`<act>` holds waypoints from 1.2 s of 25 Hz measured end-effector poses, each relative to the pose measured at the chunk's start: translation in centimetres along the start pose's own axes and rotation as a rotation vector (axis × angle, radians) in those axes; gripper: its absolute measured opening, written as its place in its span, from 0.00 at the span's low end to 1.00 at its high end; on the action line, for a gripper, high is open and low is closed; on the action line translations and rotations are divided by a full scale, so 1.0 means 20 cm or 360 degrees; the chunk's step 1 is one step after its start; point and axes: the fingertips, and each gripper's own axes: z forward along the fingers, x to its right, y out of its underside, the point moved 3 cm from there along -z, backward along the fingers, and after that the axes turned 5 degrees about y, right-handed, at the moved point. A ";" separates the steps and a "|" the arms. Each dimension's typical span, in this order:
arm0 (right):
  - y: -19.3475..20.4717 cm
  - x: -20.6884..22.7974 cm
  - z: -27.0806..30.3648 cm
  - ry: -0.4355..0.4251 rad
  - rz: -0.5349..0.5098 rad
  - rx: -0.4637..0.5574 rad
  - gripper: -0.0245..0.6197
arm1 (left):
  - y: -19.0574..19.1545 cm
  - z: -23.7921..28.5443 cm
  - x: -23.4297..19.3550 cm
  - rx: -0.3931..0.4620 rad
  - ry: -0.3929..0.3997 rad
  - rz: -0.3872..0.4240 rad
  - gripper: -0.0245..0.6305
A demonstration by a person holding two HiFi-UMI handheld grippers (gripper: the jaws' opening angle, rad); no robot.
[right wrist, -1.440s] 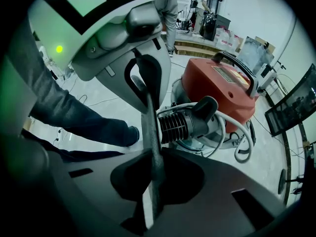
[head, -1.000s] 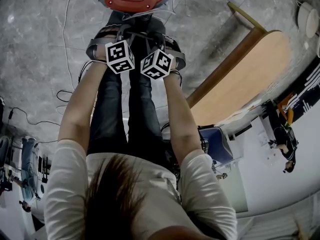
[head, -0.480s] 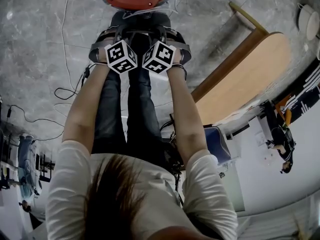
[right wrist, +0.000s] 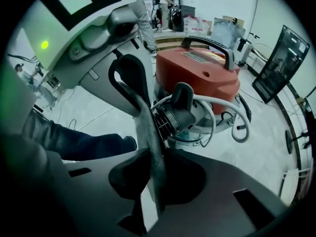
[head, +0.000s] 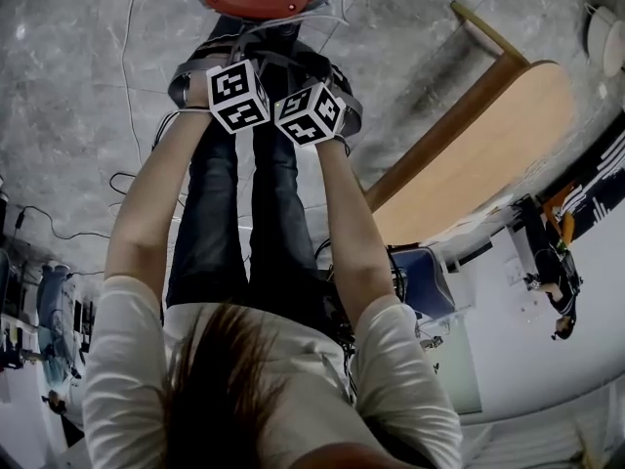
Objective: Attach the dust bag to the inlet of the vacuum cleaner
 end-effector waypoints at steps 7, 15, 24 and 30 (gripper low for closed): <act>-0.06 0.05 0.00 -0.0112 -0.0543 0.0002 0.15 | 0.03 0.00 0.04 0.0099 -0.0128 -0.0439 0.15; -0.03 0.03 -0.01 -0.0064 -0.0211 0.0075 0.14 | -0.02 0.00 -0.01 0.0003 0.0010 -0.0030 0.15; -0.04 0.06 -0.01 -0.0052 -0.0170 0.0044 0.16 | -0.01 0.00 -0.01 0.0154 -0.0046 -0.0298 0.17; -0.10 0.08 -0.01 -0.0084 -0.0506 0.0016 0.20 | 0.02 -0.01 0.01 0.0267 -0.0063 -0.0549 0.15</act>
